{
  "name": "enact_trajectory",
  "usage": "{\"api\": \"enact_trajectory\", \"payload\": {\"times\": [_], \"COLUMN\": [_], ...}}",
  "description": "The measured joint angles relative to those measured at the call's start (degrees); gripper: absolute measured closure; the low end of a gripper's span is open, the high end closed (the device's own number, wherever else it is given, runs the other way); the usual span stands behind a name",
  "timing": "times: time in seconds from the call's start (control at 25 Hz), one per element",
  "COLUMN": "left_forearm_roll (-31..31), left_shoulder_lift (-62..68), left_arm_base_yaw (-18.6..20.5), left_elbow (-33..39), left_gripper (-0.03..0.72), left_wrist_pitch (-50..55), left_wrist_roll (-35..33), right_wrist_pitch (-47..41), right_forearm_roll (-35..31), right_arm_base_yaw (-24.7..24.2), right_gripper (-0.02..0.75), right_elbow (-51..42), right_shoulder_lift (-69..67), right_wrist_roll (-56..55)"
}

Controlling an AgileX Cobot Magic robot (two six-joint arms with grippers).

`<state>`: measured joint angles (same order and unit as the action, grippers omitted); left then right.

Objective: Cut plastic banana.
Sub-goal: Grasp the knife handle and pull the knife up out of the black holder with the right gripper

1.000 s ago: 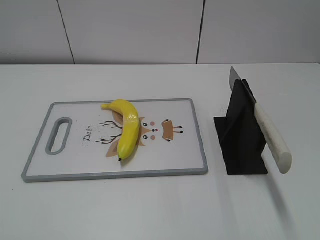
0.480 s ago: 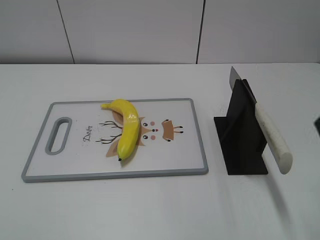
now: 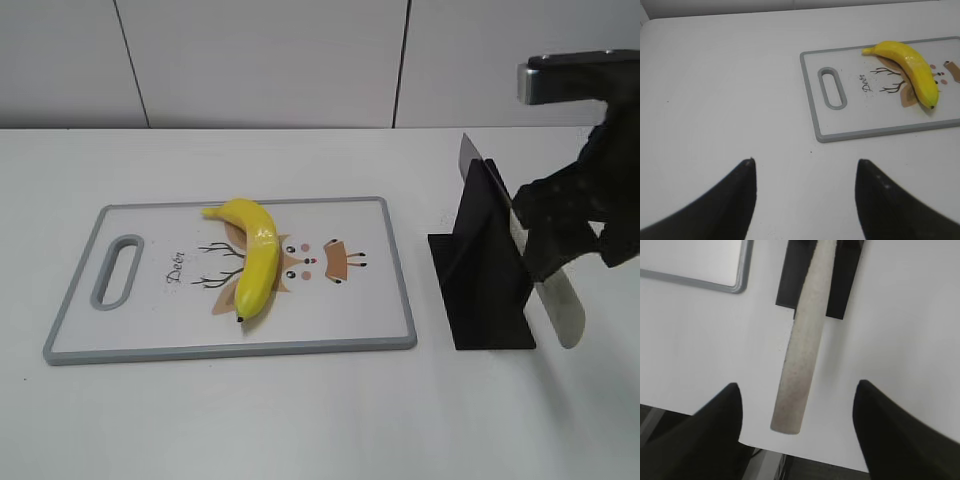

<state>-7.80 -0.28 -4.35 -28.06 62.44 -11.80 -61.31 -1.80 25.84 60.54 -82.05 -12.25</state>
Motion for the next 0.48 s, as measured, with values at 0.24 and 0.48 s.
{"api": "enact_trajectory", "payload": {"times": [0.24,0.48], "left_forearm_roll": [0.0,0.0], "left_shoulder_lift": [0.0,0.0], "left_arm_base_yaw": [0.0,0.0], "left_elbow": [0.0,0.0], "left_gripper": [0.109,0.114], "left_wrist_pitch": [0.0,0.0], "left_wrist_roll": [0.0,0.0], "right_wrist_pitch": [2.9,3.9], "right_forearm_roll": [1.8,1.8], "right_arm_base_yaw": [0.0,0.0], "right_gripper": [0.212,0.213], "right_elbow": [0.0,0.0], "right_shoulder_lift": [-4.5,-9.0], "right_wrist_roll": [-1.8,-1.9]}}
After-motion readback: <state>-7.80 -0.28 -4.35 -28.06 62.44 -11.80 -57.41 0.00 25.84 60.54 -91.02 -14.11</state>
